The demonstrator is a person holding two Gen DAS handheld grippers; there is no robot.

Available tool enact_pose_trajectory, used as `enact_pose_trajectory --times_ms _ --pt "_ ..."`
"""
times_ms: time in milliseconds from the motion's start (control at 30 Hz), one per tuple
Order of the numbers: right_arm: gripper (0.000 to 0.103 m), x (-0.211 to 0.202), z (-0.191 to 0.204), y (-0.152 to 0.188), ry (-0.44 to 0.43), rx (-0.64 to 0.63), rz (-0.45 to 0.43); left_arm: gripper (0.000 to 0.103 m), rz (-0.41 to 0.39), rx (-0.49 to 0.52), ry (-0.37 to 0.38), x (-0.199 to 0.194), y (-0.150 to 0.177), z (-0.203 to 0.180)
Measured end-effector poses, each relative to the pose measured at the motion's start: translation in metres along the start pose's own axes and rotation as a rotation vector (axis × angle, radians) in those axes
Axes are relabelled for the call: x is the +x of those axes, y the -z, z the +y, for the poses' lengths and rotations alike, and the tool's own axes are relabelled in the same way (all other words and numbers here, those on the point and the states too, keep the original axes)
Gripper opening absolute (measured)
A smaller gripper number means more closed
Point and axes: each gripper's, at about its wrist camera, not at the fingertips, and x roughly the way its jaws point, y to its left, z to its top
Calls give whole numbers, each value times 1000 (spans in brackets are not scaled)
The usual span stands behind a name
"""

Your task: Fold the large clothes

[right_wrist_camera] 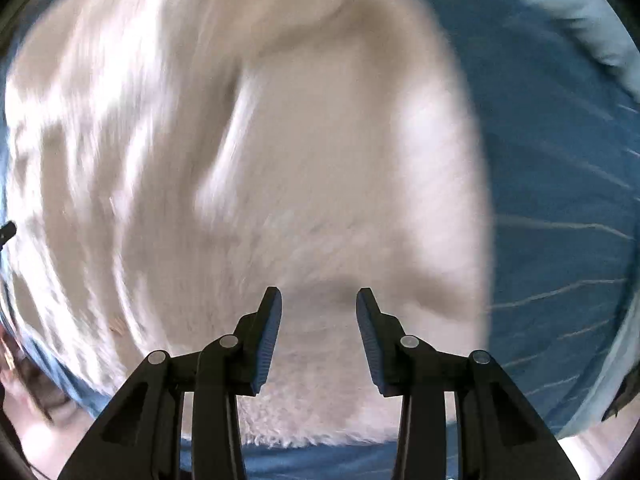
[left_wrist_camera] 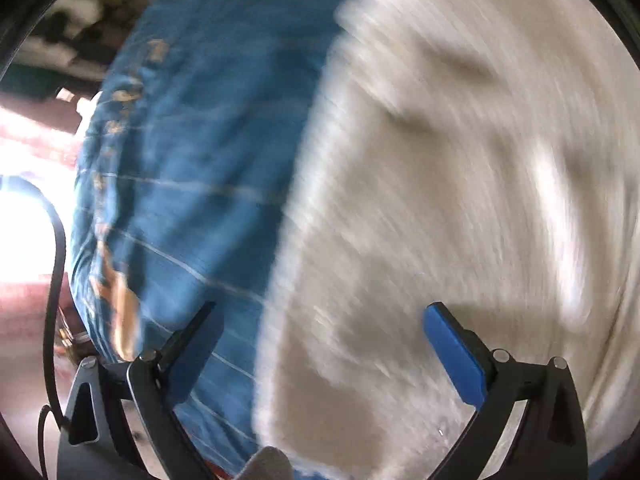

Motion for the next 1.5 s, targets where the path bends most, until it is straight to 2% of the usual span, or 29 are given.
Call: enact_pose_trajectory --times_ms 67,133,233,367,433,500,533,567,633,700,733,800,833,900,933,1033,1100,1167,1300,1433,1500 --pt "42 6 8 -10 32 6 -2 103 -86 39 -72 3 10 -17" --pt "42 8 13 -20 61 18 43 103 -108 22 -73 5 7 -18" --pt "42 13 19 -38 78 33 112 103 -102 -26 -5 12 -2 -10" --pt "42 10 35 -77 87 11 153 103 -112 -107 110 22 -9 4" --pt "42 3 41 -89 70 15 123 103 -87 -172 180 29 -9 13" --pt "42 -7 40 -72 51 -11 54 103 -45 -192 227 34 -13 20" --pt "41 -17 42 -68 31 -41 5 103 -36 -179 223 33 -15 21" --pt "40 -30 41 -65 -25 -56 -52 103 -31 -161 208 30 -19 22" --pt "36 -52 35 -60 -130 -58 -124 103 -48 -132 136 15 -21 18" --pt "36 -79 28 -63 -161 -40 -198 103 -93 -119 71 -7 -21 14" --pt "36 -87 27 -55 -157 -37 -221 103 -118 -114 15 -22 -20 10" --pt "36 -103 18 -57 -152 -26 -263 103 -165 -109 -27 -52 -15 -1" --pt "36 -111 12 -56 -150 -13 -288 103 -178 -105 -50 -64 -10 -11" --pt "37 -112 2 -28 -148 0 -303 103 -203 -80 -97 -87 -4 -31" --pt "37 -109 -12 -24 -157 8 -314 103 -209 -62 -136 -97 2 -45" --pt "37 -85 -73 20 -191 14 -323 103 -201 -45 -184 -115 15 -81" --pt "37 -76 -121 28 -218 3 -316 103 -175 -41 -200 -124 29 -117" --pt "37 -62 -140 38 -218 6 -318 103 -152 -39 -223 -135 49 -150" --pt "37 -51 -217 68 -203 55 -315 103 -103 -21 -206 -155 75 -219" --pt "38 -45 -284 85 -163 125 -299 103 -73 56 -177 -173 108 -304" --pt "38 -40 -311 92 -146 152 -285 103 -85 109 -186 -179 123 -349"
